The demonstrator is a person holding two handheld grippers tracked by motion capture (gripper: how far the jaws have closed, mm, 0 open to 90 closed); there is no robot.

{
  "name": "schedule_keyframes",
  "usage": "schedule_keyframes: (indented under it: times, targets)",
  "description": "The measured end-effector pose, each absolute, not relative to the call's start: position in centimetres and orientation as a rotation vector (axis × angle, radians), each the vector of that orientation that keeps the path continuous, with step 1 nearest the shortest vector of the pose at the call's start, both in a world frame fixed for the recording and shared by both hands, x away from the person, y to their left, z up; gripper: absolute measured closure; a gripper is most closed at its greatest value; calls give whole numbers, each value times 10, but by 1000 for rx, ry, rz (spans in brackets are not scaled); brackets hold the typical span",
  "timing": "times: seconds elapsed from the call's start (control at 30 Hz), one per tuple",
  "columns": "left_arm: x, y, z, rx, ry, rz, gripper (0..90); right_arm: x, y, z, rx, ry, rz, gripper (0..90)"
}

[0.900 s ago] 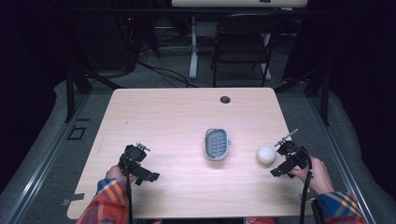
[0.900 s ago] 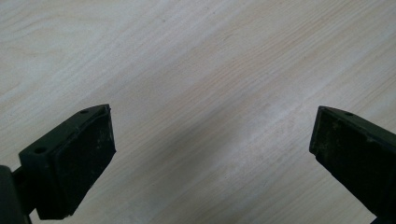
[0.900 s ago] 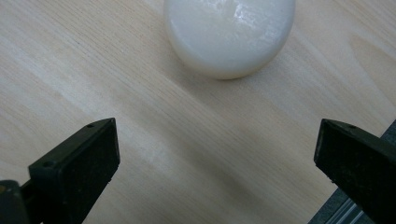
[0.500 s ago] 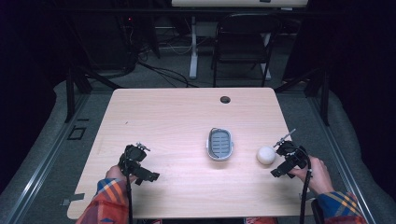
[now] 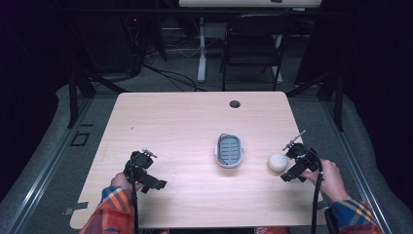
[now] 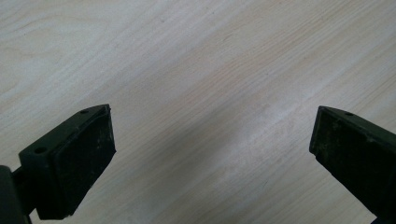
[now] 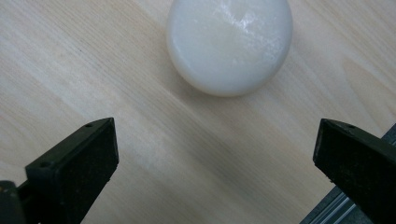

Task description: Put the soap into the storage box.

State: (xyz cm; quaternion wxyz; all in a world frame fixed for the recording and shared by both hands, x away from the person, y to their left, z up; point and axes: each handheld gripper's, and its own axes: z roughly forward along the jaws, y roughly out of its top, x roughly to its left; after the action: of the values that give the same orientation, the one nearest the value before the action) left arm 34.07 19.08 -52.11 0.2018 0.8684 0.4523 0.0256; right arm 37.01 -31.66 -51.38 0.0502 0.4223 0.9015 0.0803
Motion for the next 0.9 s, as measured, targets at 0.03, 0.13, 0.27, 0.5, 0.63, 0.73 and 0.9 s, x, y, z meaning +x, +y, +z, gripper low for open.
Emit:
schedule_keyframes:
  times: [0.03, 0.13, 0.27, 0.5, 0.63, 0.73, 0.9]
  targets:
    - [341, 191, -521, 2424, 1266, 71, 1, 370, -315, -515, 1309, 2726, 284, 0]
    - [341, 190, -521, 2425, 1264, 70, 1, 373, -314, -515, 1299, 2741, 291, 0]
    - [341, 191, -521, 2425, 1264, 70, 1, 378, -313, -516, 1313, 2740, 328, 0]
    - [341, 190, -522, 2427, 1265, 68, 1, 388, -312, -513, 1315, 2746, 359, 0]
    - [341, 190, -522, 2426, 1265, 69, 1, 392, -310, -515, 1322, 2738, 367, 0]
    - [341, 190, -522, 2425, 1266, 67, 1, 394, -307, -519, 1349, 2721, 414, 0]
    - [341, 190, -522, 2422, 1270, 65, 1, 400, -305, -518, 1347, 2735, 405, 0]
